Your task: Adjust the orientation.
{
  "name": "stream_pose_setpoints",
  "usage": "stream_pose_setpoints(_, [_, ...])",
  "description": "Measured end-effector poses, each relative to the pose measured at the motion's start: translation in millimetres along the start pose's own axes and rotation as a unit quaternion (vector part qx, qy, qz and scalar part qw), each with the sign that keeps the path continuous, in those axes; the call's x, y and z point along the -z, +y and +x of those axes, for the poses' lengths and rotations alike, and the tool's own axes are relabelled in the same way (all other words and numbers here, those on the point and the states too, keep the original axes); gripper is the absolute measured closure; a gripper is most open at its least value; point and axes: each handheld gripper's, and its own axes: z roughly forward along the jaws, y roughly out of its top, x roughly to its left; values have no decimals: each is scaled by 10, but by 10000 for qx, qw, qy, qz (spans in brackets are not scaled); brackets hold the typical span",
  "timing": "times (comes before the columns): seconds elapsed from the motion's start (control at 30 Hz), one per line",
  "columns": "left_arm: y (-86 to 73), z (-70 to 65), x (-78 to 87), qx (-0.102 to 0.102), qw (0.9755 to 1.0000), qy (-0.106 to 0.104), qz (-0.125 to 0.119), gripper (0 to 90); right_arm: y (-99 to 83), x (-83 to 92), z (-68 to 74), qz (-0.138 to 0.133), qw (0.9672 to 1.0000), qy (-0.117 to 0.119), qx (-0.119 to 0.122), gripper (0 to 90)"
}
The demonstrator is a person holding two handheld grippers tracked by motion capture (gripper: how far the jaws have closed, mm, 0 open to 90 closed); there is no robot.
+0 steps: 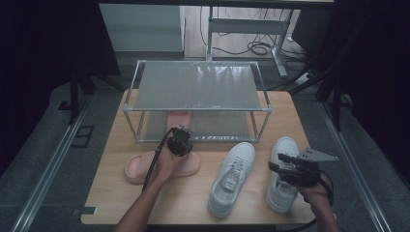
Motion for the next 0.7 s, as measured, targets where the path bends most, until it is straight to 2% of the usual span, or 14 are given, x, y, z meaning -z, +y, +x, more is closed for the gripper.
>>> stream_pose_setpoints(0.23, [28,-59,-14,-125,9998,88,156,898,1,11,-6,-23,10000,-9,-7,441])
stream_pose_setpoints(0.27, [21,-71,-12,-65,9998,81,155,899,1,14,-7,-28,10000,-11,-10,441])
stream_pose_setpoints(0.4, [-7,-91,6,-90,9998,14,175,900,4,23,-6,-27,10000,-12,2,441])
stream_pose_setpoints(0.53, [-63,-142,46,-212,9995,-71,222,900,6,29,-8,-32,10000,-18,-9,440])
stream_pose_setpoints(0.7, [-223,-219,121,-252,9994,-231,102,900,11,40,-1,-63,10000,-20,18,441])
